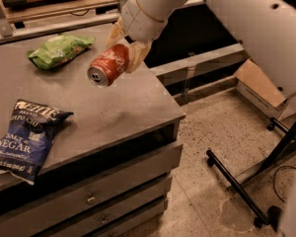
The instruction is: Move coke can near blue chip bag
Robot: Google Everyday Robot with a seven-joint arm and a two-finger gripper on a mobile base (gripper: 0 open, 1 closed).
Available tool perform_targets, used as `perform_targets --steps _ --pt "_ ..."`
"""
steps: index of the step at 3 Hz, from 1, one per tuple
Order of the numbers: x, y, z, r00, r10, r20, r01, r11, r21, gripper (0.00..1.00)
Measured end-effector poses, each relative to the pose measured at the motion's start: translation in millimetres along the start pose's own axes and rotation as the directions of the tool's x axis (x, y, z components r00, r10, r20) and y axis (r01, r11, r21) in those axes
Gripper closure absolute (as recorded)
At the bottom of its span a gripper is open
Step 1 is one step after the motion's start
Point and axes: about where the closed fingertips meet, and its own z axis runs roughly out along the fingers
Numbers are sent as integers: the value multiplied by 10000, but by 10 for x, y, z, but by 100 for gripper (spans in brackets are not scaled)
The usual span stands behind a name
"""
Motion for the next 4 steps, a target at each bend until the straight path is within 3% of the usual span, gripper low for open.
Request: perform_targets --steps 1,2,3,4 --pt "-520 35 -342 9862 -1308 -1014 1418 9837 1101 100" --pt "-638 163 -216 9806 -1490 -1270 1660 9768 1353 100" --pt "-776 78 -108 9778 -2037 -484 2085 9688 1337 100" --pt "-1064 -3 57 9505 -3097 243 3037 9427 1380 100"
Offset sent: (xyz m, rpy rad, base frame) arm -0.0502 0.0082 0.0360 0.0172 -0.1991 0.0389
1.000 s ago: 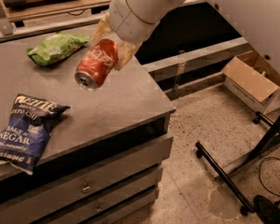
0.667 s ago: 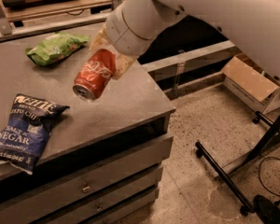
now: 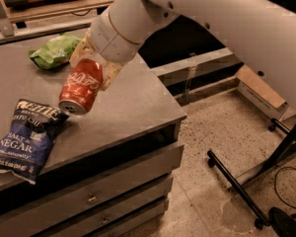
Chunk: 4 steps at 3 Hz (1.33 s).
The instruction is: Move coke can near blue chip bag
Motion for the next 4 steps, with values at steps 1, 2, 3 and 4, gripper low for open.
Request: perform_targets --steps 1,2,3,4 --pt "-185 -47 199 9966 -752 350 757 9970 -147 100" --pt "-203 30 410 9956 -873 351 892 9945 -551 100" --pt "-100 240 575 9983 -561 178 575 9939 -939 100" --pt "-15 411 700 9996 -291 -52 282 9923 -1207 100"
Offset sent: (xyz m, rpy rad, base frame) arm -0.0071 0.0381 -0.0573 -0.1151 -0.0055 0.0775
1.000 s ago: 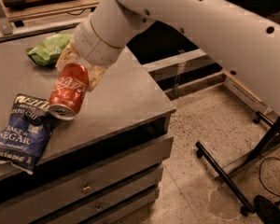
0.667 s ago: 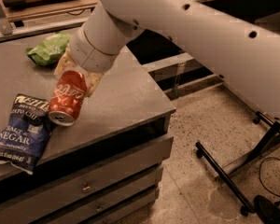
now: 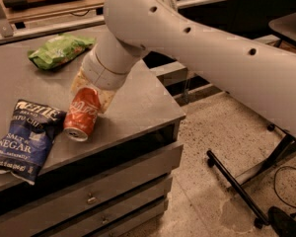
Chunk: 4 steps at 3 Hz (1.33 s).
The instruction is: Move coke can near blue chip bag
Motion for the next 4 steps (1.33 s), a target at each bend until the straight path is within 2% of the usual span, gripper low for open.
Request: perform_targets --steps 1,3,4 --pt "-11 1 13 10000 -14 15 14 10000 -20 83" --pt "-32 -4 32 10000 -51 54 51 10000 -45 36" --pt "-46 -6 44 9999 -73 77 74 10000 -62 5"
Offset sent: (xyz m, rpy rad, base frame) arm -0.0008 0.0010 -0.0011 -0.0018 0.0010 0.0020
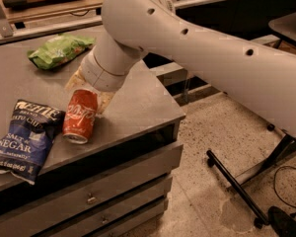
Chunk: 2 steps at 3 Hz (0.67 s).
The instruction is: Move coke can near blue chip bag
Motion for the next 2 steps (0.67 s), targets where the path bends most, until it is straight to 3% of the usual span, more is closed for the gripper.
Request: perform_targets --steps 2 --pt "-7 -1 7 10000 -12 13 12 10000 -9 0"
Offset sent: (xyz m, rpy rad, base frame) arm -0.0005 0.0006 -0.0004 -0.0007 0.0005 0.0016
